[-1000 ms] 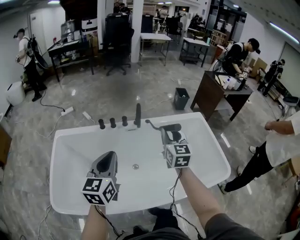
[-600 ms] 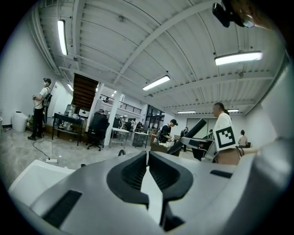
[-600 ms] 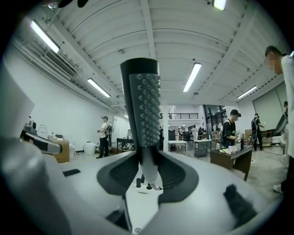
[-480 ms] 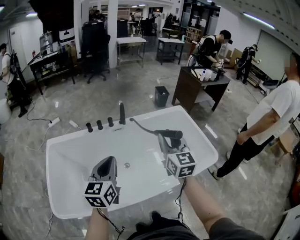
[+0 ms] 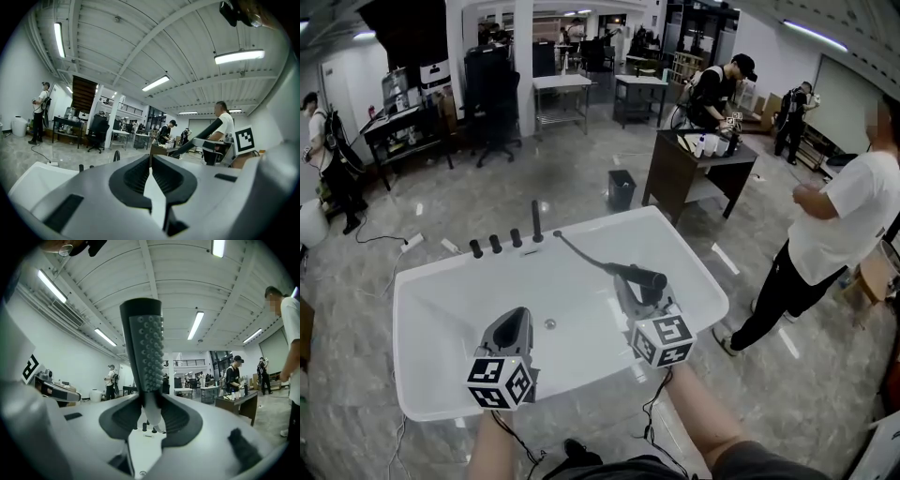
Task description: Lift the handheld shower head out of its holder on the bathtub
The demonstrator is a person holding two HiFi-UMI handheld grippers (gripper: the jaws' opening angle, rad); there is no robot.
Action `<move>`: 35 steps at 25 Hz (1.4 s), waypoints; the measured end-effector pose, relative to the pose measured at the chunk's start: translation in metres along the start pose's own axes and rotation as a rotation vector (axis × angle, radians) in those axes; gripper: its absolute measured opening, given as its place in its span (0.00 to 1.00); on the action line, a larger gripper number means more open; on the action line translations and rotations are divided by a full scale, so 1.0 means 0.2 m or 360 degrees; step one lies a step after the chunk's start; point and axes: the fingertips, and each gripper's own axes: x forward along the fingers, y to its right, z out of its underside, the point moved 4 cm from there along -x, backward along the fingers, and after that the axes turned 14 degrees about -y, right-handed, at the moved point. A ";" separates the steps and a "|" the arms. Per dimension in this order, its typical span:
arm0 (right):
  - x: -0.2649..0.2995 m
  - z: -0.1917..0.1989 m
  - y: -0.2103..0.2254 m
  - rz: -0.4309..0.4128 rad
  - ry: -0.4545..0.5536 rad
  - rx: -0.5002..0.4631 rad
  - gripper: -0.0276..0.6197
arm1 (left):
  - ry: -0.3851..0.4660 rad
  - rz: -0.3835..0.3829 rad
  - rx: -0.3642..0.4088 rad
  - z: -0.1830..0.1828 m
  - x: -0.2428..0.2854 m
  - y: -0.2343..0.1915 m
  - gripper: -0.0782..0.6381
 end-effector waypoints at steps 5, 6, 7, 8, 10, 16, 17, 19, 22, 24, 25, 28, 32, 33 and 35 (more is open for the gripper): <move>-0.24 0.02 0.02 -0.0057 0.0024 0.0016 0.26 | 0.0020 -0.0026 -0.0038 0.05 -0.11 0.21 0.15; -0.28 0.02 0.02 -0.0067 0.0025 0.0005 0.26 | 0.0019 -0.0027 -0.0034 0.05 -0.13 0.25 0.15; -0.33 0.03 0.02 -0.0076 0.0026 -0.0002 0.26 | 0.0018 -0.0028 -0.0028 0.07 -0.16 0.30 0.15; -0.38 0.04 0.01 -0.0083 0.0027 -0.0005 0.26 | 0.0015 -0.0030 -0.0025 0.09 -0.18 0.34 0.15; -0.48 0.08 0.01 -0.0092 0.0025 -0.0009 0.26 | 0.0012 -0.0030 -0.0029 0.14 -0.22 0.42 0.15; -0.78 0.16 0.06 -0.0113 0.0022 -0.0043 0.26 | 0.0022 -0.0048 -0.0026 0.23 -0.32 0.67 0.15; -0.83 0.18 0.08 -0.0115 0.0019 -0.0034 0.26 | 0.0026 -0.0052 -0.0032 0.24 -0.34 0.71 0.15; -0.91 0.22 0.09 -0.0119 0.0021 -0.0006 0.26 | 0.0027 -0.0055 -0.0040 0.27 -0.37 0.78 0.15; -1.02 0.26 0.08 -0.0132 0.0023 0.0042 0.26 | 0.0012 -0.0052 -0.0038 0.33 -0.43 0.85 0.15; -1.10 0.29 0.07 -0.0141 0.0022 0.0058 0.26 | 0.0004 -0.0047 -0.0046 0.36 -0.46 0.91 0.15; -1.14 0.30 0.07 -0.0142 0.0021 0.0060 0.26 | 0.0002 -0.0043 -0.0050 0.38 -0.48 0.93 0.15; -1.24 0.31 0.04 -0.0161 0.0052 0.0072 0.26 | -0.0006 -0.0024 -0.0034 0.40 -0.52 1.00 0.15; -1.32 0.33 0.01 -0.0159 0.0057 0.0046 0.26 | -0.0003 -0.0015 -0.0014 0.41 -0.57 1.05 0.15; -1.32 0.35 0.01 -0.0163 0.0051 0.0057 0.26 | -0.0004 -0.0015 -0.0016 0.42 -0.58 1.06 0.15; -1.32 0.39 0.02 -0.0165 0.0029 0.0074 0.26 | -0.0012 -0.0015 -0.0021 0.44 -0.57 1.08 0.15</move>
